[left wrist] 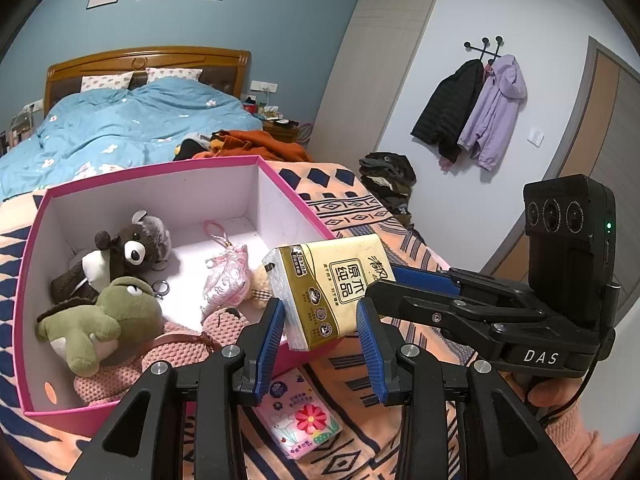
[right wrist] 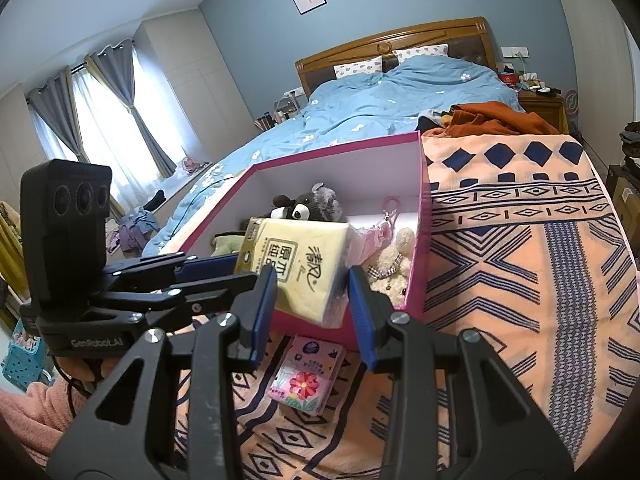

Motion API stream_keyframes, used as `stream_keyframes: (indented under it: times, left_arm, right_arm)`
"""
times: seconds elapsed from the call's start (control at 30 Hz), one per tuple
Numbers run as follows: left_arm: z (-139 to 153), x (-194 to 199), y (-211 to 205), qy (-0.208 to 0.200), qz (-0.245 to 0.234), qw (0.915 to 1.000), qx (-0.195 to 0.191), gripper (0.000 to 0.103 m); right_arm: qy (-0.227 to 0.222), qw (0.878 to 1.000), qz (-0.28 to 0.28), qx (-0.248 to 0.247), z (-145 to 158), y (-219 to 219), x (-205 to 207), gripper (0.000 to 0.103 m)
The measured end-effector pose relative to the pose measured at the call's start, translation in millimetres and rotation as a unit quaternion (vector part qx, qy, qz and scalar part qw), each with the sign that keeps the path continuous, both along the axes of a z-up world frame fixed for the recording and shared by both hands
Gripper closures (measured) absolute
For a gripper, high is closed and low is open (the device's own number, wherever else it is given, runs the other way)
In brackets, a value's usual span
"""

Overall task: Organize objects
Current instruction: 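Lower the cream tissue pack into the pink box and open the right gripper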

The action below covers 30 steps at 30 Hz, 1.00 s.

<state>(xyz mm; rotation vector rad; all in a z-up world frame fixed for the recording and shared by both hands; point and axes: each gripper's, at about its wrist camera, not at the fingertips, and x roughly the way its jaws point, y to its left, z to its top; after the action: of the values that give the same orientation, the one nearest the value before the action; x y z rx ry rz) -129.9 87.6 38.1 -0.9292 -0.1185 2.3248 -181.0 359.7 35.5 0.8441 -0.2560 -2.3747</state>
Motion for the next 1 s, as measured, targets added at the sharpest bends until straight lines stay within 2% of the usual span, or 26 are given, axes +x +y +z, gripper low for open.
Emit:
stream_keyframes:
  times: [0.6,1.0]
  left_arm:
    - [-1.2,-16.1,6.0,-0.004,0.006,0.9999,-0.011,0.066]
    - [-9.7,-31.6,7.2,-0.022,0.012,0.9996,-0.012,0.066]
  right_arm:
    - [-0.005,1.0,-0.009,0.005,-0.6,-1.2,-15.2,0.063]
    - [-0.017,1.0,-0.015,0.021,-4.3,-5.9,-30.2,0.064]
